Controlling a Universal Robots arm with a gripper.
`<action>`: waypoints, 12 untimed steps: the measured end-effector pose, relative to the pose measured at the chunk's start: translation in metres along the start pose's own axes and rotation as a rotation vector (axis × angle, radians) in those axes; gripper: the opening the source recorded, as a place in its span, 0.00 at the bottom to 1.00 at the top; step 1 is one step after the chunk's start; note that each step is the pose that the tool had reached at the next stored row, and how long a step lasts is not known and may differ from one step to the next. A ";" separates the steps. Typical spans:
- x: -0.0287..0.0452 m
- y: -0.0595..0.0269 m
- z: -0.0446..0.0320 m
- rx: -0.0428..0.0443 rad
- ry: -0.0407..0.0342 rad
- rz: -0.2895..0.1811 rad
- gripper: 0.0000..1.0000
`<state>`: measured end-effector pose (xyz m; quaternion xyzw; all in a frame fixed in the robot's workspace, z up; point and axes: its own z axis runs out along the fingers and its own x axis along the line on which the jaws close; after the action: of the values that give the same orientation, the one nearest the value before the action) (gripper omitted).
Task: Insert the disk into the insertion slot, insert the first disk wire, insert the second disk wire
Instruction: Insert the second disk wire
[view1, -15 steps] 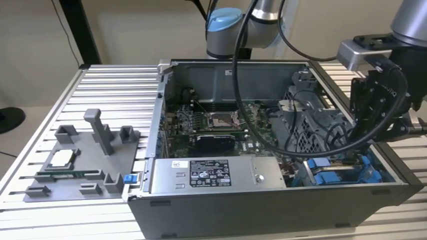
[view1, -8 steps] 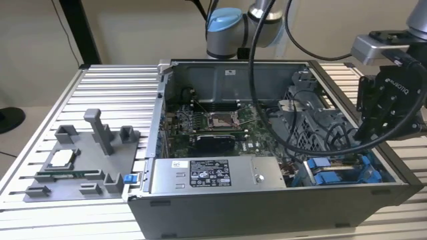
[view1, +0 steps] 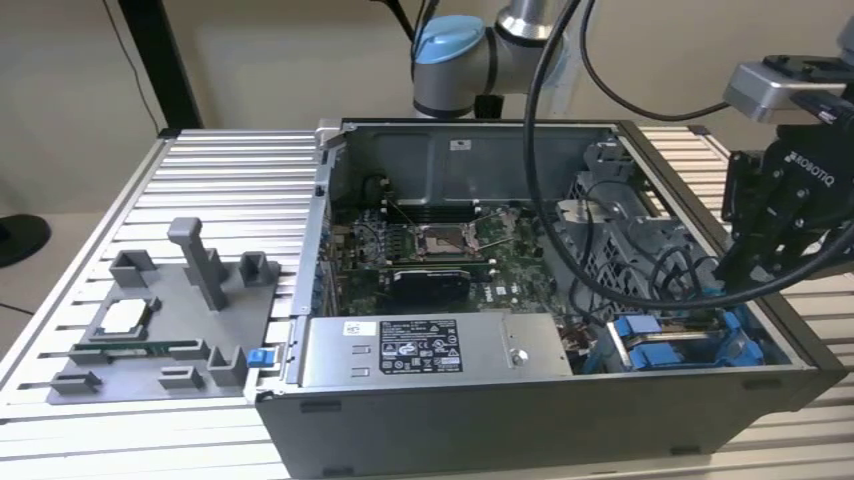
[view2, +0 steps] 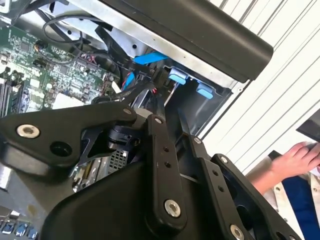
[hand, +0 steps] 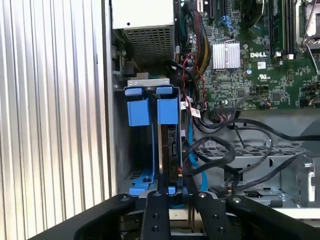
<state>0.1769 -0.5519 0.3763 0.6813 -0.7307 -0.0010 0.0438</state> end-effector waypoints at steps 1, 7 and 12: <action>0.0000 0.0000 0.0000 -0.0001 0.0000 0.000 1.00; 0.0019 -0.0017 0.0010 -0.0033 -0.0448 -0.003 1.00; 0.0050 -0.0122 0.0021 -0.0061 -0.0824 -0.006 1.00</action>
<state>0.1885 -0.5579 0.3737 0.6826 -0.7300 -0.0314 0.0157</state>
